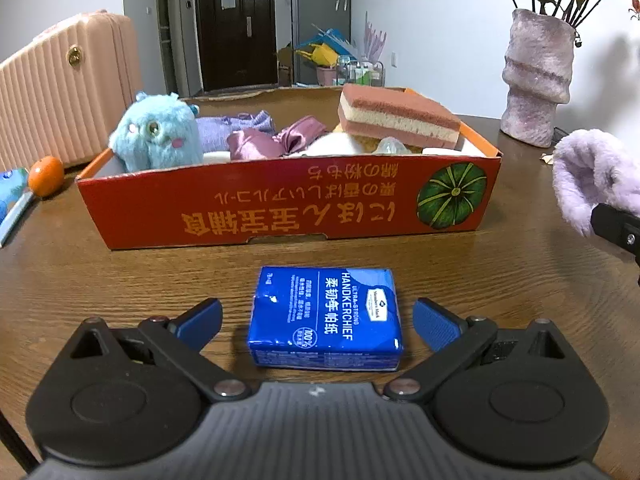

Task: Organize soft objects
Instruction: 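Move the left gripper to the blue handkerchief pack while the right holds the headband, then close the left gripper on the blue handkerchief pack, then carry the handkerchief pack and headband in both grippers over the cardboard box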

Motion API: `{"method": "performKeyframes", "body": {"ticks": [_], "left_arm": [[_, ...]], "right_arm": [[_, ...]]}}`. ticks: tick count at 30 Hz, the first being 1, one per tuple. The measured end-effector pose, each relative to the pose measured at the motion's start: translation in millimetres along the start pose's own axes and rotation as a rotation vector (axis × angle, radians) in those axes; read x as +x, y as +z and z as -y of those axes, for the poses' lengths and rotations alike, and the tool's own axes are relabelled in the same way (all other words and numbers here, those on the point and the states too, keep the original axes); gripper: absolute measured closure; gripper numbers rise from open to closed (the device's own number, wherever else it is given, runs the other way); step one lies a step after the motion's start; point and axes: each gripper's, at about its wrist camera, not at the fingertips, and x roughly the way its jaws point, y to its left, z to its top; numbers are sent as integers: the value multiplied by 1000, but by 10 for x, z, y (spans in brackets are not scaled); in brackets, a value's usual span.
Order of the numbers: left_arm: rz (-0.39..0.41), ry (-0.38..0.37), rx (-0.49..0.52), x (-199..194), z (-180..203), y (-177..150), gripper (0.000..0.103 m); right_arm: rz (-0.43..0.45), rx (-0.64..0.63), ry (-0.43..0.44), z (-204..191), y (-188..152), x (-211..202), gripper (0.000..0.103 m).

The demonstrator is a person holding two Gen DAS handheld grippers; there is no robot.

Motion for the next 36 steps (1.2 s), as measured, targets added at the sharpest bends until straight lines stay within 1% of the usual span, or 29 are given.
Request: {"method": "performKeyframes", "body": {"ticks": [4,5,6,7,9,10,15,22,29,36], "left_arm": [[-7,-12,-3,27,-9,3,0],[-5,-15,0,26,-6,2,3],[-1,-19,4,20,2,-2,10],[0,-25,11,17,9,-5,13],[-5,-32,23,26,23,-11,27],[-6,-33,27,31,27,-12,28],[2,-49,17,10,16,-8,29],[53,-50,18,-98,10,2,29],[103,-53,4,-219,-31,34,29],[159,-56,-32,-372,-157,100,29]], "right_arm": [[-3,-3,3,-10,-9,7,69],[-3,-4,4,-12,-9,8,69],[-3,-5,5,-15,-10,9,69],[-3,-5,5,-17,-11,10,69],[-5,-7,5,-21,-18,17,69],[-6,-9,4,-25,-21,21,69],[-8,-20,3,-50,-30,39,69],[17,-30,4,-91,-44,21,69],[61,9,1,-103,-11,-24,69],[120,24,5,-239,15,-92,69]]}}
